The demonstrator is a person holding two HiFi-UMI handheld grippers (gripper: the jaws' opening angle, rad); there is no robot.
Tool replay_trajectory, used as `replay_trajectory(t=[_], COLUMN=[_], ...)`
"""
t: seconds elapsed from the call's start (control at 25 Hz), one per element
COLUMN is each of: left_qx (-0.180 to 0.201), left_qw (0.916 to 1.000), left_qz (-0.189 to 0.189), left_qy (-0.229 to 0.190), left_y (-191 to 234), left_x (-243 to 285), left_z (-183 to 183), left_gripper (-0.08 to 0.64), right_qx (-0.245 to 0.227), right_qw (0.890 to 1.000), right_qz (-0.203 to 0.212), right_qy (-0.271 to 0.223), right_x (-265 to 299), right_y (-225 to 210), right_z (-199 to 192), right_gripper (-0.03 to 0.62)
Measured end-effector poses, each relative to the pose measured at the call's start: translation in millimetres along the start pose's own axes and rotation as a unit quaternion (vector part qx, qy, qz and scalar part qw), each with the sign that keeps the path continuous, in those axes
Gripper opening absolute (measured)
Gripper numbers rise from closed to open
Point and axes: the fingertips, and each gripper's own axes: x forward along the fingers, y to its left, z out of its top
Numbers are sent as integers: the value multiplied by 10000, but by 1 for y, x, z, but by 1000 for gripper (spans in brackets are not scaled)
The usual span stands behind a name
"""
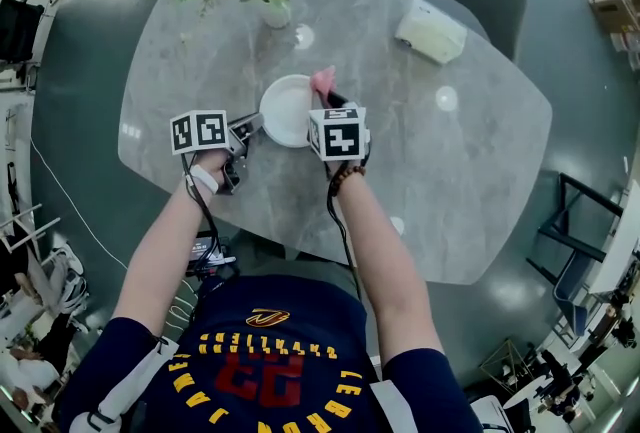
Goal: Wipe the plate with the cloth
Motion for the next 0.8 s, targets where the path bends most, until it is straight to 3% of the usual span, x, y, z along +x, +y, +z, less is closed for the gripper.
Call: replay_trajectory(t=[0.16,0.36,0.8], left_qx=[-43,-248,-221], left_qw=[10000,9994,9992], left_qz=[-24,-154,-228], left_qy=[-79,-176,-239], left_y=[2,1,0], left_x=[1,0,-2], left_z=[-2,-6,-7], left_gripper=[15,15,15], right_qx=[140,121,-537], right_qw=[9995,9996,9942], right_qz=[-230,-157,930], right_qy=[-136,-217,-27], right_x=[-9,-14,7], right_y=[-14,0,104], right_z=[3,5,-5], right_gripper=[46,46,46])
